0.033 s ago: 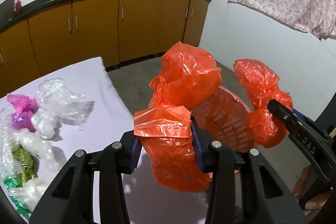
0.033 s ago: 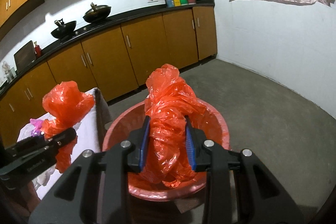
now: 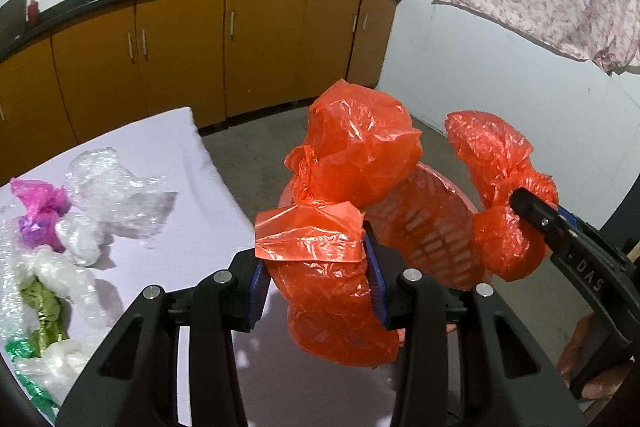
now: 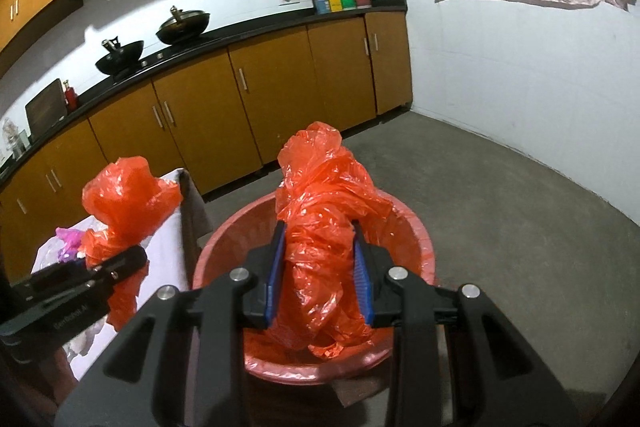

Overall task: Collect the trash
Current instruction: 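Carry both red bags over the orange basket and open both tools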

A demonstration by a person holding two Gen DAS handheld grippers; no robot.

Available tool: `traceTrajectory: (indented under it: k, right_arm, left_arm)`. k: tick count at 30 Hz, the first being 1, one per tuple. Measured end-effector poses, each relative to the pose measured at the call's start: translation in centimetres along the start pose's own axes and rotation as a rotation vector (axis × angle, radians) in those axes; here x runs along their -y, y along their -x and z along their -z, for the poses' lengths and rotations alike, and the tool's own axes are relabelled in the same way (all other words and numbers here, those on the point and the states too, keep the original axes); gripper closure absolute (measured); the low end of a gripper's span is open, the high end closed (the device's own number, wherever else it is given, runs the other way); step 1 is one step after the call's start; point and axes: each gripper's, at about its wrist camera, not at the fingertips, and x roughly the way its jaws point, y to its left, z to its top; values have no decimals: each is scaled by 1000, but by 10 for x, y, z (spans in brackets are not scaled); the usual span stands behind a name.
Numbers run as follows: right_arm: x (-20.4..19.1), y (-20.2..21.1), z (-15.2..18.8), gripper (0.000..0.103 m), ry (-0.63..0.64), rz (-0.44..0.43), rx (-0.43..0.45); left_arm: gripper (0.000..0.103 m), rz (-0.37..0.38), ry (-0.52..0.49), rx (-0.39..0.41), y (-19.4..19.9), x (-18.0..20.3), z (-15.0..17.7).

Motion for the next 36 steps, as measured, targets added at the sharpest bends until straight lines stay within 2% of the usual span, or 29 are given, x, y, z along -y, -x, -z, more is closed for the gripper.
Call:
traceTrajectory:
  k: [25,29,31,36]
  right_arm:
    - [17,-34,-7,71,-55,3,-9]
    - [19,-32,-7,67,-61,-13,0]
    - [20,-31,-7,63,-65,-18,6]
    - [24,-27,-9,58,-76,-15,19]
  left_arm:
    - [61,40,-55,-50,-45,26,-5]
    - [54,43,-54,-50,-47,28,-7]
    - [47,43,-51,-47,-48,30,-8]
    - [44,37,-41,-34,-46,26,-10]
